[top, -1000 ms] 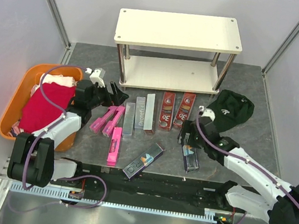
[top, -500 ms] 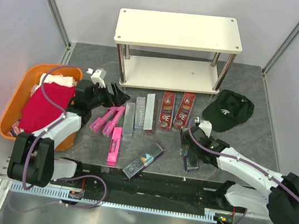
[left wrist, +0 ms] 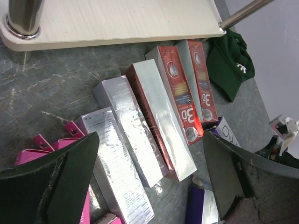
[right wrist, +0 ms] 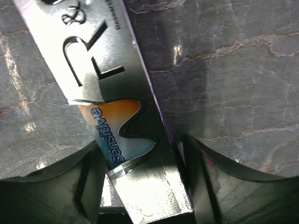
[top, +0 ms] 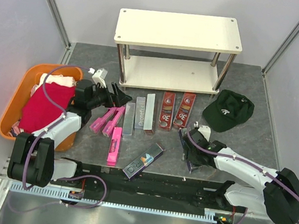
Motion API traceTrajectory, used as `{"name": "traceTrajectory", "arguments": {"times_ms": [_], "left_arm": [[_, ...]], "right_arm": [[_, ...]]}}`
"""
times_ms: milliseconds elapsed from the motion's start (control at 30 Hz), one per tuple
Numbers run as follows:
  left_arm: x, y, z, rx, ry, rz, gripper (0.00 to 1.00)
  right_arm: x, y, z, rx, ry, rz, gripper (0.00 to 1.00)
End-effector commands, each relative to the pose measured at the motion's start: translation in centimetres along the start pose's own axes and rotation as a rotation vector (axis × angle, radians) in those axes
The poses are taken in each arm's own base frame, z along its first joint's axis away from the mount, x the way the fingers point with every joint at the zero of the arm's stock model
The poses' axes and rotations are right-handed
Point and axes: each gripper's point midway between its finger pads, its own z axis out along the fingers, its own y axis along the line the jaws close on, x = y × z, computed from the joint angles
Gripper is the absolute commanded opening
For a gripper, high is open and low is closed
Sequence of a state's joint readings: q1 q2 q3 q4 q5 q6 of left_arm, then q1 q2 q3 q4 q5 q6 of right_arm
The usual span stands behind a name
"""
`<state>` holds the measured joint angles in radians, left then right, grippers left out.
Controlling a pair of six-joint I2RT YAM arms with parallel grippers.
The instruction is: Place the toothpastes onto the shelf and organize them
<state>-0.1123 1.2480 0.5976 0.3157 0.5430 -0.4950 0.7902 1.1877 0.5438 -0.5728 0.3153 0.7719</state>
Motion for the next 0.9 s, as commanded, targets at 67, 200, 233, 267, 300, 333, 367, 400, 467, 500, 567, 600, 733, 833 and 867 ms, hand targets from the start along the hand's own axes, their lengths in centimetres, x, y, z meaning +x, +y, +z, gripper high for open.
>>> {"name": "traceTrajectory", "arguments": {"times_ms": [67, 200, 233, 267, 300, 333, 367, 400, 467, 500, 567, 600, 733, 833, 867], "left_arm": [[-1.7, -3.1, 0.0, 0.157, -0.030, 0.011, 1.00], [-1.5, -4.3, -0.1, 0.232, -0.037, -0.015, 1.00], [-1.5, -4.6, -0.1, 0.252, -0.031, -0.016, 1.00], [-1.5, -4.7, 0.0, 0.262, -0.026, -0.020, 1.00], [-1.4, -4.9, 0.0, 0.272, -0.019, -0.032, 1.00], [-1.2, -5.0, 0.2, 0.281, -0.010, -0.040, 1.00], [-1.3, -5.3, 0.2, 0.293, -0.011, -0.037, 1.00], [-1.2, -5.4, 0.3, 0.298, -0.008, -0.044, 1.00], [-0.9, -5.9, 0.5, 0.311, 0.005, -0.046, 1.00], [-0.8, -6.2, 0.6, 0.320, 0.010, -0.050, 1.00], [-0.5, -7.2, 0.9, 0.340, 0.024, -0.043, 1.00], [-0.5, -7.6, 1.1, 0.347, 0.026, -0.041, 1.00], [0.2, -9.7, 1.9, 0.388, 0.055, -0.029, 1.00], [1.6, -12.0, 3.0, 0.436, 0.104, -0.019, 1.00], [1.7, -12.3, 3.6, 0.442, 0.116, -0.024, 1.00]], "right_arm": [[0.8, 1.0, 0.4, -0.054, 0.021, 0.005, 0.59], [-0.5, 1.6, -0.3, -0.078, -0.015, 0.000, 0.52], [-0.8, 1.8, -0.5, -0.084, -0.024, -0.002, 0.51], [-1.2, 1.8, -0.7, -0.087, -0.038, -0.004, 0.48], [-2.0, 2.2, -1.2, -0.104, -0.063, -0.003, 0.47], [-2.4, 2.4, -1.4, -0.108, -0.076, -0.007, 0.45], [-2.9, 2.3, -1.7, -0.106, -0.096, -0.008, 0.43], [-3.8, 2.7, -2.3, -0.119, -0.121, -0.012, 0.42], [-4.5, 2.9, -2.8, -0.127, -0.143, -0.021, 0.37], [-5.3, 3.2, -3.4, -0.136, -0.167, -0.016, 0.35], [-6.0, 3.4, -4.1, -0.147, -0.187, -0.027, 0.32], [-6.7, 3.6, -4.8, -0.161, -0.209, -0.021, 0.31], [-8.3, 4.2, -6.6, -0.201, -0.257, -0.016, 0.29], [-9.8, 4.7, -8.0, -0.222, -0.305, -0.011, 0.28], [-10.5, 5.0, -8.7, -0.235, -0.324, -0.009, 0.28]]}}
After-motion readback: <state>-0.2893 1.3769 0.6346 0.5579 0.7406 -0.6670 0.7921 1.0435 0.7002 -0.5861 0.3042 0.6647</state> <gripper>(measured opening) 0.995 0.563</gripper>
